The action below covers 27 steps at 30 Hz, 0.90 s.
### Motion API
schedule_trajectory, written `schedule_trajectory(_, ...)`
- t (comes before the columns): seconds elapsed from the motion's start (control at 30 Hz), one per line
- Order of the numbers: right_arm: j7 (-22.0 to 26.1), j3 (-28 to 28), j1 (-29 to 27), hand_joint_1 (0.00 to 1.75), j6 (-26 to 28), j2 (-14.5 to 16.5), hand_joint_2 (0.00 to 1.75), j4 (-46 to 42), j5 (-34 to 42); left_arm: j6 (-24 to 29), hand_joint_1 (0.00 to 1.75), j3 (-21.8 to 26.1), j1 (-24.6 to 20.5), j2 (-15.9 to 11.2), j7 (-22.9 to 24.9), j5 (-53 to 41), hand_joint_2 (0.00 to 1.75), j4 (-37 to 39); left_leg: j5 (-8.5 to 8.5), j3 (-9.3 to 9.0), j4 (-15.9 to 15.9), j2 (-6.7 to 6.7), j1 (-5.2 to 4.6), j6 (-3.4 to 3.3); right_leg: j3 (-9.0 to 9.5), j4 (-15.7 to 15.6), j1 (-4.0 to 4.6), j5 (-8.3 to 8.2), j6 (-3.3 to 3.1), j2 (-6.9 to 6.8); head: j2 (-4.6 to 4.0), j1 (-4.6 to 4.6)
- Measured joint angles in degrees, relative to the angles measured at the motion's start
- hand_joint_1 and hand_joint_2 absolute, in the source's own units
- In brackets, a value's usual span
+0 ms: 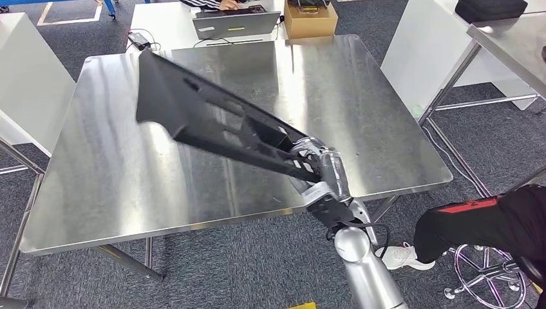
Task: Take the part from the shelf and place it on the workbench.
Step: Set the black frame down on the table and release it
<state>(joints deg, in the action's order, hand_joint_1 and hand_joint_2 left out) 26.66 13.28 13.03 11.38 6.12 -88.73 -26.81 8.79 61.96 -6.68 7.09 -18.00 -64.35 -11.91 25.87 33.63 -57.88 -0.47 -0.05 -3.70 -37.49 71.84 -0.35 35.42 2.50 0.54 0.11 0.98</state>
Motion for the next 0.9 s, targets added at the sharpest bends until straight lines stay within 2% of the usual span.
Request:
schedule_trajectory(0.03,-0.03,1.27,1.35,1.75,0.83,-0.1,1.75,1.8,-2.41,-0.14,0.0,-0.01,-0.14,0.05,0.2,-0.12,1.75,0.0,0.38,-0.52,0.0,-0.05,0.01,0.12,0.12,-2.55,-0.04,-1.76,0.63,-0.01,0.0,0.01)
schedule_trajectory(0.07,-0.02,2.62,2.87,1.75,1.4,-0.16,1.75,3.72,-4.14,-0.26,0.0,-0.01,-0.31,0.1,0.34,-0.23,1.75,0.0,0.77,-1.05,0.0,-0.09,0.02,0.3,0.9,-6.4,-0.11,-4.52,1.3,-0.02,0.0,0.01)
schedule_trajectory(0.1,-0.05,4.06,4.54,1.75,1.91,-0.17,1.75,5.92,-5.59,-0.35,0.0,-0.03,-0.49,0.14,0.45,-0.33,1.75,0.0,1.14,-1.61,-0.04,-0.12,-0.01,0.53,1.63,-9.85,-0.11,-7.02,1.51,-0.12,0.0,-0.01)
schedule_trajectory(0.13,-0.22,5.71,6.43,1.75,2.42,-0.13,1.75,8.48,-7.23,-0.42,0.0,-0.05,-0.67,0.15,0.55,-0.42,1.75,0.0,1.46,-1.91,-0.03,-0.12,-0.06,0.81,2.23,-12.4,0.0,-8.6,1.12,-0.29,0.0,0.02)
schedule_trajectory(0.17,-0.56,7.33,8.26,1.75,2.91,0.0,1.75,10.97,-8.86,-0.45,0.0,-0.07,-0.84,0.15,0.61,-0.47,1.75,0.0,1.71,-2.02,-0.02,-0.1,-0.11,1.13,2.64,-13.73,0.11,-9.7,0.41,-0.43,0.0,0.02)
schedule_trajectory(0.2,-0.98,8.94,10.01,1.75,3.44,0.19,1.75,13.41,-10.44,-0.47,0.0,-0.09,-0.96,0.15,0.69,-0.55,1.75,0.0,1.89,-1.98,-0.12,-0.05,-0.19,1.41,2.82,-13.95,0.16,-10.02,-0.46,-0.55,0.0,0.0)
schedule_trajectory(0.23,-1.42,10.46,11.67,1.75,3.91,0.49,1.75,15.79,-11.76,-0.44,0.0,-0.1,-1.06,0.12,0.79,-0.62,1.75,0.0,1.97,-1.87,-0.09,0.04,-0.22,1.3,3.07,-14.1,0.15,-10.3,-1.03,-0.57,0.0,0.01)
schedule_trajectory(0.3,-2.16,13.1,14.72,1.75,4.76,1.37,1.75,20.05,-13.53,-0.39,0.0,-0.11,-1.18,0.07,0.97,-0.82,1.75,0.0,2.08,-2.0,-0.03,0.24,-0.23,0.77,3.34,-14.31,0.03,-10.89,-1.34,-0.43,0.0,-0.03)
schedule_trajectory(0.33,-2.48,14.34,16.24,1.75,5.13,1.88,1.75,22.19,-14.31,-0.37,0.0,-0.13,-1.24,0.04,1.02,-0.9,1.75,0.01,2.1,-2.16,0.17,0.3,-0.2,0.44,3.34,-14.33,0.09,-10.84,-1.42,-0.39,0.0,-0.03)
schedule_trajectory(0.53,-3.38,18.73,21.84,1.75,6.18,4.03,1.75,30.34,-16.02,-0.32,0.0,-0.34,-1.37,0.01,1.09,-1.01,1.75,0.0,2.11,-2.46,0.79,0.33,-0.07,0.51,3.38,-14.34,0.3,-10.59,-1.83,-0.39,0.0,-0.05)
schedule_trajectory(0.63,-3.56,19.53,22.8,1.75,6.65,4.37,1.75,32.06,-16.66,-0.31,0.0,-0.35,-1.36,0.02,1.15,-1.01,1.75,0.01,2.06,-2.45,0.86,0.33,0.09,1.24,3.38,-14.31,0.44,-10.59,-1.85,-0.39,0.0,-0.04)
schedule_trajectory(0.73,-5.86,21.14,24.62,1.75,8.78,5.23,1.75,34.93,-21.48,-0.31,0.0,-0.39,-1.38,0.05,1.44,-1.17,1.75,0.02,2.05,-2.42,0.9,0.38,0.19,2.07,3.37,-14.28,0.53,-10.6,-1.91,-0.37,0.0,-0.04)
schedule_trajectory(0.8,-8.17,22.52,26.42,1.75,10.13,6.14,1.75,37.53,-25.51,-0.31,0.0,-0.46,-1.44,0.08,1.61,-1.47,1.75,0.02,2.04,-2.47,0.9,0.41,0.19,2.28,3.37,-14.28,0.54,-10.61,-1.93,-0.36,0.0,-0.04)
schedule_trajectory(0.9,-9.25,23.13,27.3,1.75,10.58,6.56,1.75,38.74,-27.19,-0.31,0.0,-0.51,-1.48,0.1,1.66,-1.68,1.75,0.02,2.02,-2.5,0.9,0.41,0.19,2.37,3.37,-14.29,0.54,-10.61,-1.93,-0.37,0.0,-0.04)
